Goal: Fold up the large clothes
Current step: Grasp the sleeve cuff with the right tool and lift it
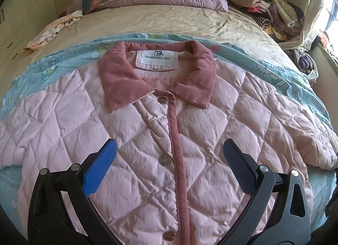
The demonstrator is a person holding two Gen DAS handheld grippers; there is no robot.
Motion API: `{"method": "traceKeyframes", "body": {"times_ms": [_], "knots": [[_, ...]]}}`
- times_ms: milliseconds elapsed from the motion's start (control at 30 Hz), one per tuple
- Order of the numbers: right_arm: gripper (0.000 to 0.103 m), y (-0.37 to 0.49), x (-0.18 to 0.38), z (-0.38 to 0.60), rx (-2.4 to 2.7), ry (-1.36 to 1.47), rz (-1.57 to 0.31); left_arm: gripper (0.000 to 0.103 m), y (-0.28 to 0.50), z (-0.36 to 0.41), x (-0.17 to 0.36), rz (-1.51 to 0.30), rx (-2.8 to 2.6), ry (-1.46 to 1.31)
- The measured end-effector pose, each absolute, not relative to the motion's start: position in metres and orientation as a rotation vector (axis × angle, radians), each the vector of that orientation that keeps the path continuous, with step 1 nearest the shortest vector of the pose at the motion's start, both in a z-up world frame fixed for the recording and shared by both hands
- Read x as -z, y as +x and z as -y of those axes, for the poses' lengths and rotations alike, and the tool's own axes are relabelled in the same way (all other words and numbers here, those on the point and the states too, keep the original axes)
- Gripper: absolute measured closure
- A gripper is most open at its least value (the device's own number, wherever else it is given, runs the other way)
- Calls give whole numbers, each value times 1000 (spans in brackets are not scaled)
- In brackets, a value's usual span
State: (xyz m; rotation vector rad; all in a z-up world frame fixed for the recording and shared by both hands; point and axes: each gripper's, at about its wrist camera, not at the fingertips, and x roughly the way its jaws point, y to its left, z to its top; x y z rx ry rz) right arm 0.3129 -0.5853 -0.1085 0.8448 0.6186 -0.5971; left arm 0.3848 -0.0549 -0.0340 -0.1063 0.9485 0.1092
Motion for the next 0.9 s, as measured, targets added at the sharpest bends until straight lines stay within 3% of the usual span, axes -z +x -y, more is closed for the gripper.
{"method": "traceKeyframes", "body": {"times_ms": [67,167,533,900], "knots": [[69,312,93,579,552,787,-585,8,383,54,28,-941,-107,-105],[74,314,66,565,491,726,-541,8,380,53,18,-924,-105,-106],[78,329,-46,477,266,454,-408,8,367,35,-36,-831,-79,-132],[80,324,-113,386,100,308,-342,8,353,2,-60,-790,-68,-164]]}}
